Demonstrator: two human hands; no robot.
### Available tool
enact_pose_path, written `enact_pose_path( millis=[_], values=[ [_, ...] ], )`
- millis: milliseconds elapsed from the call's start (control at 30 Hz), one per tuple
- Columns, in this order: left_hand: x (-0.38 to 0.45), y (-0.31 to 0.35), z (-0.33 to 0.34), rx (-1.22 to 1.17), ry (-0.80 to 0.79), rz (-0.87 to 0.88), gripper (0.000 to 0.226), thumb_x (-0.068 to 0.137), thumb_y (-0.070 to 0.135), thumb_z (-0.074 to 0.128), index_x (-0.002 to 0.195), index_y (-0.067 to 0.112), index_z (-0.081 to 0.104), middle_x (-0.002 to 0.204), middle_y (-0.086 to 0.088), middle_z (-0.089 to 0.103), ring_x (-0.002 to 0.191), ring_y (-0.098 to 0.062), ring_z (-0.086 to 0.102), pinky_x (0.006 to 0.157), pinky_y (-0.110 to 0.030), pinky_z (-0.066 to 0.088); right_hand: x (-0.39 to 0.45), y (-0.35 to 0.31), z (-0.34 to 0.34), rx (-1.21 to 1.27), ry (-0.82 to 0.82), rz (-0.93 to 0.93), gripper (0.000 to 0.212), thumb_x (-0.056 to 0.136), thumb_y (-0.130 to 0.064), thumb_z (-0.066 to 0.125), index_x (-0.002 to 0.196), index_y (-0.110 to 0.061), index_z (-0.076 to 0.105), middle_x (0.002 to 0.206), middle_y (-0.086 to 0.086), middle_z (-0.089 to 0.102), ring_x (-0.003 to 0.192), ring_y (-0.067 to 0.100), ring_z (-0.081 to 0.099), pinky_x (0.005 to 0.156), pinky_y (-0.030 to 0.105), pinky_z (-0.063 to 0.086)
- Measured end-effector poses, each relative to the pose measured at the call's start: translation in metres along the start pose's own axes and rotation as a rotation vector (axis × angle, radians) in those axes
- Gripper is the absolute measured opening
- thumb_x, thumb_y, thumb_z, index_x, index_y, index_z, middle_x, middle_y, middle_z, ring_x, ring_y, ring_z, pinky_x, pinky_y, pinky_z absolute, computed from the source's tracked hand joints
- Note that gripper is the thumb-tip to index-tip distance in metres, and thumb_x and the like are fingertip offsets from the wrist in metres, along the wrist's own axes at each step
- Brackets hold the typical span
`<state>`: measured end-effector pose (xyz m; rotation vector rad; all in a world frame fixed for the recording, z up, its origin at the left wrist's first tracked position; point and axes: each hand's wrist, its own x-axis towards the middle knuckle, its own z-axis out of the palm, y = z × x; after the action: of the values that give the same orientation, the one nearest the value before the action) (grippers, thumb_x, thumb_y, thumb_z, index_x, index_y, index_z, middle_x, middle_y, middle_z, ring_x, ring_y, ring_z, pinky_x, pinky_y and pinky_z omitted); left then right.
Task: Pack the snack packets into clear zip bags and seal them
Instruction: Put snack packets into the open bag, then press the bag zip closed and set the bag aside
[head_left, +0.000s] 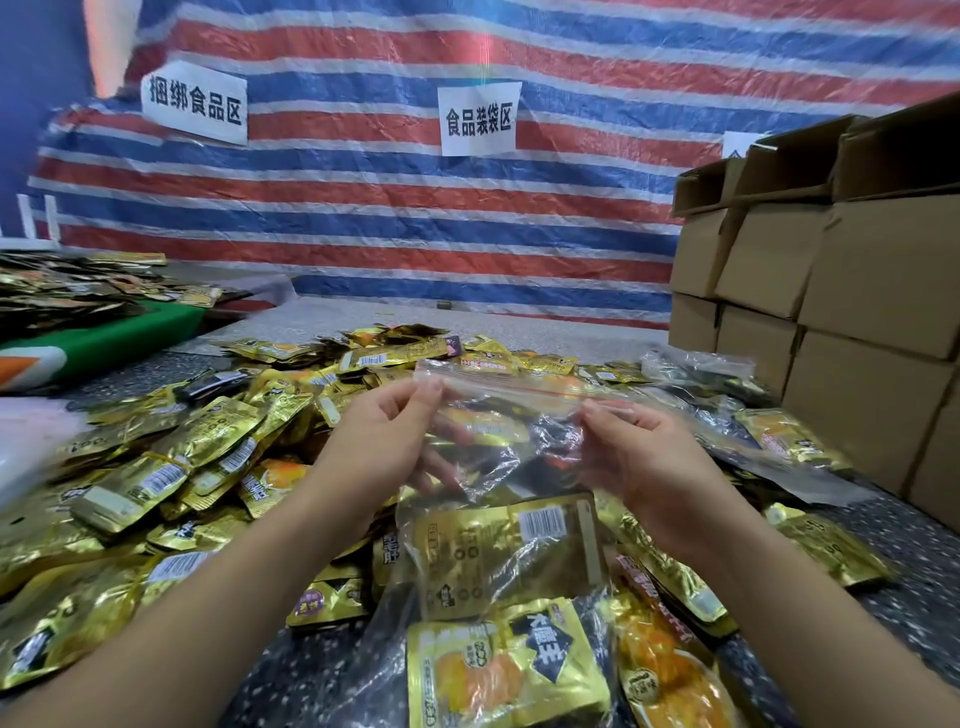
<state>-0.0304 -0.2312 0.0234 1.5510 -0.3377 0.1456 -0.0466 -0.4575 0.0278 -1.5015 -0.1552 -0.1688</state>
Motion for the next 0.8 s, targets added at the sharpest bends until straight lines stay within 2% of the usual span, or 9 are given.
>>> enact_pose_path(
  millis=[200,300,367,467,533,600,667,733,800],
  values=[
    [0.004,-0.006,0.001,0.036,0.076,0.106,0.028,0.102,0.032,0.046,0.095,0.017,0.068,0.076,-0.002,0.073,0.046,-0.015,0.060,0.039,-0.018,0.040,0.002,0.001,-0.003,0.018,-0.036,-0.023,0.017,0.084,-0.020,0.065,0.089,-0.006,0.074,0.068,0.002,0.069,0.058,0.011,0.064,0.060,0.029,0.055],
    [0.007,-0.006,0.000,-0.002,0.121,0.087,0.024,0.101,0.029,0.050,0.094,0.017,0.070,0.076,0.001,0.073,0.050,-0.011,0.059,0.044,-0.019,0.044,0.002,0.000,-0.007,-0.010,-0.032,-0.038,0.026,0.077,-0.020,0.068,0.096,-0.003,0.072,0.074,0.007,0.072,0.067,0.018,0.068,0.069,0.035,0.059],
    [0.007,-0.007,-0.002,-0.029,0.122,0.087,0.023,0.101,0.027,0.051,0.093,0.017,0.071,0.073,0.001,0.071,0.051,-0.010,0.059,0.048,-0.021,0.047,0.000,-0.003,-0.008,-0.050,0.000,-0.063,0.024,0.081,-0.019,0.070,0.100,-0.004,0.071,0.083,0.008,0.074,0.074,0.023,0.071,0.071,0.036,0.060],
    [0.006,-0.008,-0.001,-0.034,0.083,0.096,0.022,0.100,0.024,0.051,0.094,0.015,0.070,0.064,0.003,0.068,0.050,-0.008,0.056,0.048,-0.018,0.047,-0.005,-0.010,-0.008,-0.408,0.154,-0.245,0.013,0.091,-0.025,0.068,0.103,-0.019,0.068,0.090,-0.008,0.073,0.083,0.002,0.069,0.066,0.014,0.053],
    [0.005,-0.008,0.000,-0.042,0.065,0.093,0.022,0.100,0.023,0.050,0.094,0.015,0.069,0.063,0.004,0.068,0.050,-0.007,0.056,0.049,-0.018,0.047,-0.008,-0.018,0.000,-0.718,0.237,-0.452,0.015,0.092,-0.030,0.066,0.106,-0.028,0.061,0.098,-0.022,0.063,0.093,-0.011,0.058,0.073,0.003,0.044],
    [0.005,-0.006,-0.001,-0.046,0.056,0.097,0.021,0.100,0.023,0.050,0.094,0.016,0.069,0.065,0.005,0.068,0.053,-0.007,0.057,0.051,-0.019,0.047,-0.009,-0.032,0.016,-0.915,0.171,-0.626,0.027,0.092,-0.031,0.065,0.118,-0.032,0.056,0.107,-0.028,0.054,0.095,-0.014,0.050,0.080,-0.002,0.035],
    [0.005,-0.005,-0.003,-0.032,0.047,0.113,0.022,0.101,0.023,0.050,0.093,0.018,0.070,0.068,0.005,0.069,0.056,-0.008,0.058,0.052,-0.020,0.047,-0.004,-0.044,0.035,-1.039,0.010,-0.640,0.035,0.094,-0.032,0.063,0.128,-0.025,0.057,0.115,-0.018,0.056,0.104,-0.008,0.048,0.088,0.004,0.034],
    [0.004,-0.004,-0.003,-0.008,0.041,0.131,0.023,0.100,0.023,0.050,0.091,0.018,0.070,0.072,0.005,0.070,0.059,-0.009,0.060,0.053,-0.019,0.048,0.004,-0.054,0.054,-1.112,-0.138,-0.526,0.038,0.095,-0.037,0.061,0.130,-0.023,0.057,0.121,-0.011,0.060,0.111,0.003,0.053,0.094,0.020,0.043],
    [0.004,-0.004,-0.003,0.003,0.036,0.134,0.023,0.100,0.022,0.050,0.092,0.018,0.071,0.074,0.004,0.071,0.061,-0.009,0.060,0.053,-0.019,0.049,0.011,-0.059,0.070,-1.165,-0.244,-0.436,0.029,0.097,-0.042,0.058,0.119,-0.023,0.062,0.109,-0.008,0.065,0.099,0.009,0.060,0.085,0.031,0.052]
  ],
)
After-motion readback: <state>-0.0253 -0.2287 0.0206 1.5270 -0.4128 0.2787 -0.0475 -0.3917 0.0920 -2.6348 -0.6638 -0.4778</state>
